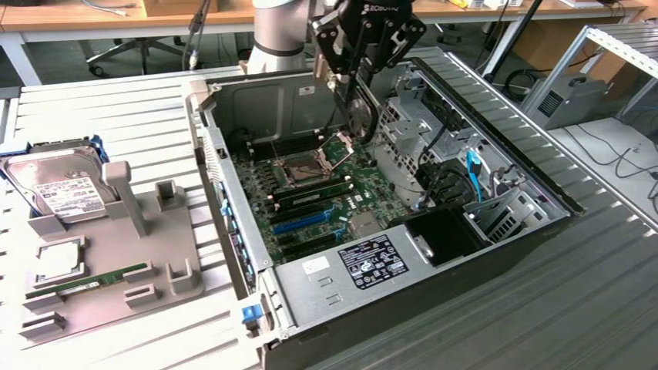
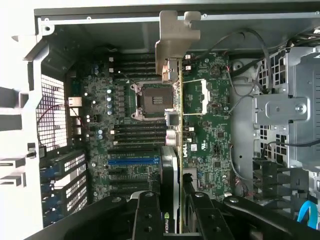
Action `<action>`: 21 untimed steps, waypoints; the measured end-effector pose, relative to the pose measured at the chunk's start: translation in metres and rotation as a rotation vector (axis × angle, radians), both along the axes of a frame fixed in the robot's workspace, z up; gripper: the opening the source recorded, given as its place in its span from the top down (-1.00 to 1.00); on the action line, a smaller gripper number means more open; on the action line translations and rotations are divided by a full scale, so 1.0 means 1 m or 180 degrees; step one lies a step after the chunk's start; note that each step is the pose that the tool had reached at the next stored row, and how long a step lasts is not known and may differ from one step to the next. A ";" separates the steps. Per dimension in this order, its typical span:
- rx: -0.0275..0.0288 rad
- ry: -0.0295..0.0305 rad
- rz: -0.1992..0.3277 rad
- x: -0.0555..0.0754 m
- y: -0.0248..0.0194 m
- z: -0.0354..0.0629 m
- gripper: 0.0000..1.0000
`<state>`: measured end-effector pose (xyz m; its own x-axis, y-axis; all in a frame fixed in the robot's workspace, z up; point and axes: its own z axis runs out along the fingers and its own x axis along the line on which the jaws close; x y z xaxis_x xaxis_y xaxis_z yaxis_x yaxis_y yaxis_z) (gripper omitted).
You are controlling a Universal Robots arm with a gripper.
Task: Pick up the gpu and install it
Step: 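Pick up the gpu and move the gpu toward the slot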
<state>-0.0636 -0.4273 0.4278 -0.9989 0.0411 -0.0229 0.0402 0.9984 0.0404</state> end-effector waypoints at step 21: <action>0.0000 0.0000 0.0000 0.071 0.0004 0.0000 0.46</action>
